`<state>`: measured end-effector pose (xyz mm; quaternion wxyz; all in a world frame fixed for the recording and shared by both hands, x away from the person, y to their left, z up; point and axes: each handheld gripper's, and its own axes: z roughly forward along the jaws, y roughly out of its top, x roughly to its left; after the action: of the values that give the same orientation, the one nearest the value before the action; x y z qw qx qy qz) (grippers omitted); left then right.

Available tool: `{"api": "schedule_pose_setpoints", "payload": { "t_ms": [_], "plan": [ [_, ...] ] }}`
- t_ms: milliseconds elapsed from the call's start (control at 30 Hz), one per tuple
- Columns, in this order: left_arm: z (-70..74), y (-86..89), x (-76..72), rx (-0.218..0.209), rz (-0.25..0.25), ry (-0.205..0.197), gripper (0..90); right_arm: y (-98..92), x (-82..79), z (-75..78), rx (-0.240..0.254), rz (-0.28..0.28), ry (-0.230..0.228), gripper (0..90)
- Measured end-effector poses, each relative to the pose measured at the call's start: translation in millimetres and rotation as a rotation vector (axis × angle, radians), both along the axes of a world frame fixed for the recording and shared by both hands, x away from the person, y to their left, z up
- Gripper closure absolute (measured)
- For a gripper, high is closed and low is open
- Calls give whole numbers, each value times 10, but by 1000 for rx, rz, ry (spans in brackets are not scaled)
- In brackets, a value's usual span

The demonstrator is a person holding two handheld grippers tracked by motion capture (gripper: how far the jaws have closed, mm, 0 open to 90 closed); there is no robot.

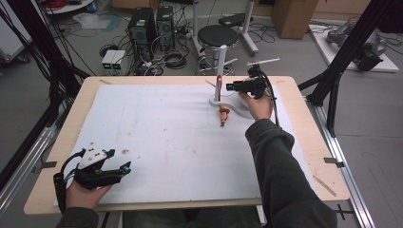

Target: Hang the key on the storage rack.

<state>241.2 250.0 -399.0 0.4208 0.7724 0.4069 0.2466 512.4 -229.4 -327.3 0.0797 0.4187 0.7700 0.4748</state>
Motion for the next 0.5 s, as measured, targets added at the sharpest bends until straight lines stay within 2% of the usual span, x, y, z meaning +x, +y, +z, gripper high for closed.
{"api": "schedule_pose_setpoints", "payload": {
  "t_ms": [67, 100, 167, 300, 333, 500],
  "plan": [
    [-1, -1, -1, 1, 1, 0, 285, -37, -44, -40, 22, -15, -28, 502],
    [-1, 0, -3, 2, 2, 2, 285, -56, -42, -68, 26, -12, -7, 490],
    [-2, 0, -3, 2, 2, 2, 285, -92, -63, -129, 21, -17, 4, 484],
    [-4, -2, 2, -2, 7, 2, 285, -170, -99, -236, 24, -21, -1, 474],
    [-4, -3, 3, -1, 6, 2, 285, -186, -105, -252, 26, -19, 10, 465],
    [-8, -4, 7, 8, 3, 4, 285, -235, -159, -293, 31, -10, 5, 443]
  ]
}}
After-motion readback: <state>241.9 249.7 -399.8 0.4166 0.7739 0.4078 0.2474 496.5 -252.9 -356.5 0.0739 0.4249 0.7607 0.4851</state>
